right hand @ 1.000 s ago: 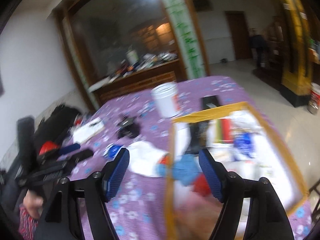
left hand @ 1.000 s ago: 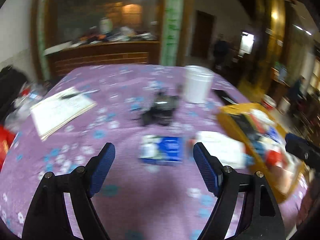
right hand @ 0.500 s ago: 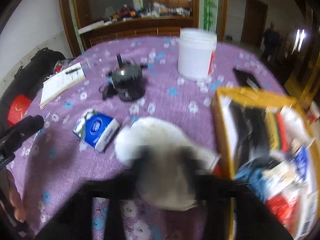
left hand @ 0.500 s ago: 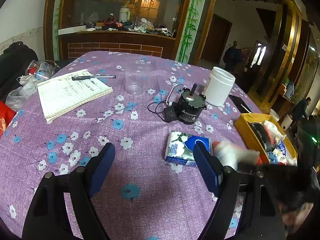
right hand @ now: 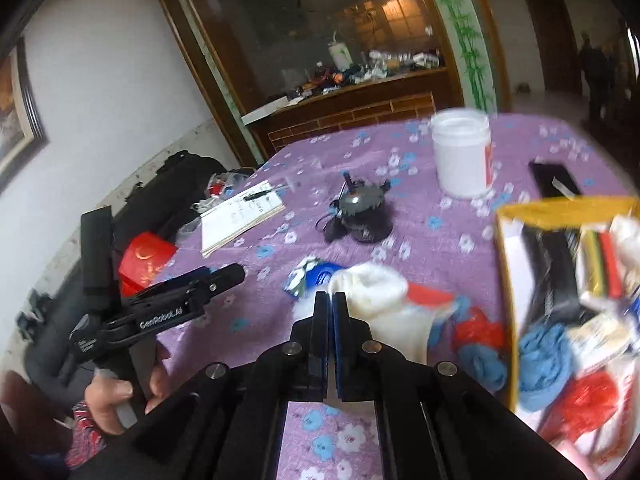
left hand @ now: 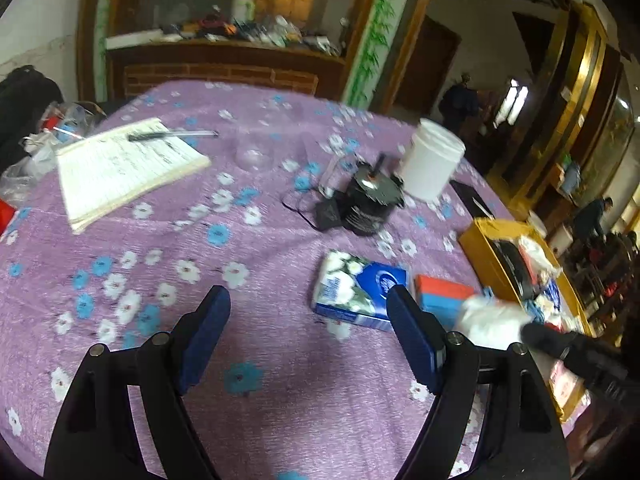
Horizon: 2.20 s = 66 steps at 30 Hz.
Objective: Organize soft objects
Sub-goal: 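Reach the left tool toward the blue tissue pack while the right tool reaches the white sock, then grasp the blue tissue pack with the left tool while the right tool grasps the white sock, then carry the blue tissue pack and white sock over the white box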
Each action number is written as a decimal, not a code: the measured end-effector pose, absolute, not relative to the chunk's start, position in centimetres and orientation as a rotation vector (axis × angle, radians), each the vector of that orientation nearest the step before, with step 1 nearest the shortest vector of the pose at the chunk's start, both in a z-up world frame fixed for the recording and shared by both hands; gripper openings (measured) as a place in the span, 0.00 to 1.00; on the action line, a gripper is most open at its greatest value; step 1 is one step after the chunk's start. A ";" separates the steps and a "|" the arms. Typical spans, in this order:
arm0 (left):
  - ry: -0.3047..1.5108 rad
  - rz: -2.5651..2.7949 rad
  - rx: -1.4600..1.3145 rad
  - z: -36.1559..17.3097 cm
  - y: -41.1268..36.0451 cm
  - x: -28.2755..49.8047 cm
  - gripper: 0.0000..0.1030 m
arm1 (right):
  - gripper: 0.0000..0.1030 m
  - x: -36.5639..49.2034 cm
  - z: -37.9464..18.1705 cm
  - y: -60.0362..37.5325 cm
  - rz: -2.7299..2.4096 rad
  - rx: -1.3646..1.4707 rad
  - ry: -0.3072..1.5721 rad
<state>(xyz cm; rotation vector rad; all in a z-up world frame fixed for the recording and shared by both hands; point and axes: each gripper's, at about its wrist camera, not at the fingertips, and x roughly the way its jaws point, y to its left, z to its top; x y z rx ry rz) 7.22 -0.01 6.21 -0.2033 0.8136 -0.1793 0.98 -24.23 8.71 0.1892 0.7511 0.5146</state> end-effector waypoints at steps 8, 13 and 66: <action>0.984 -0.250 -0.052 4.0 -5.1 11.3 0.78 | 0.02 -1.0 5.7 -23.1 0.569 0.191 0.838; 1.010 -0.238 -0.007 2.5 -6.2 12.0 0.78 | 0.02 -1.5 3.5 -22.2 0.579 0.156 0.873; 0.610 -0.304 0.007 7.8 -7.5 4.1 0.16 | 0.12 -3.4 6.5 -25.6 0.397 0.145 0.594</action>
